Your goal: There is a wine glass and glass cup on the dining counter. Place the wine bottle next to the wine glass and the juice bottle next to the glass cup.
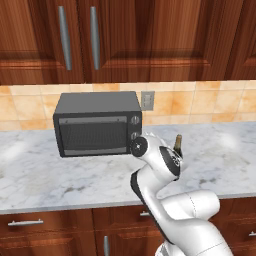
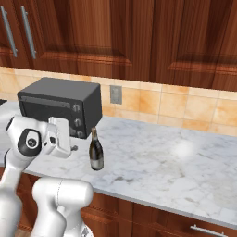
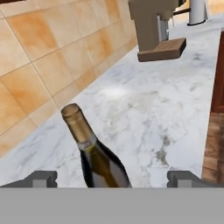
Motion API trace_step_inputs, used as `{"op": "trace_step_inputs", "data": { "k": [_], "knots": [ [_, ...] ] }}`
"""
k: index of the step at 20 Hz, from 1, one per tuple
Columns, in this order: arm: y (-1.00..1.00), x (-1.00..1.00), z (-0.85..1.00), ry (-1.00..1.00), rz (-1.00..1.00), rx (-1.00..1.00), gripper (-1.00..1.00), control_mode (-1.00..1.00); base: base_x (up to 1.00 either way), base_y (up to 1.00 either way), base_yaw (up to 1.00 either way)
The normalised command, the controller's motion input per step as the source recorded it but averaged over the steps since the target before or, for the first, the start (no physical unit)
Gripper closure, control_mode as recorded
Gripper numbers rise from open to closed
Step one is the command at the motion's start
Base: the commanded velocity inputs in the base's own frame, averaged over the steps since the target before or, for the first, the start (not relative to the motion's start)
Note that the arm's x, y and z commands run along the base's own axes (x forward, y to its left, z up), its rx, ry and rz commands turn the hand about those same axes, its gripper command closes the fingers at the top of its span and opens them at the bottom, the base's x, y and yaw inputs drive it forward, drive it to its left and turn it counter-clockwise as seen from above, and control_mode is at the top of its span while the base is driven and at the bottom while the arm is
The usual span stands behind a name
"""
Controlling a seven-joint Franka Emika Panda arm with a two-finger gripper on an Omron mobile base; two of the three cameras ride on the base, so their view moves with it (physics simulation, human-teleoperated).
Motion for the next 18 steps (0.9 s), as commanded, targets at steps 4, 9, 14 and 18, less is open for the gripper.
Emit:
{"op": "trace_step_inputs", "data": {
  "k": [4, 9, 14, 18],
  "knots": [
    [-0.09, 0.35, -0.19, 0.03, 0.00, 0.00, -1.00, -1.00, 0.00, 0.00, 0.00],
    [-0.16, 0.36, -0.19, 0.03, 0.00, 0.00, -1.00, -1.00, 0.00, 0.00, 0.00],
    [-0.09, 0.34, -0.17, 0.03, 0.00, 0.00, -1.00, -1.00, 0.00, 0.00, 0.00],
    [-0.08, 0.31, -0.16, 0.02, 0.00, -0.01, -1.00, -1.00, 0.00, 0.00, 0.00]
  ]
}}
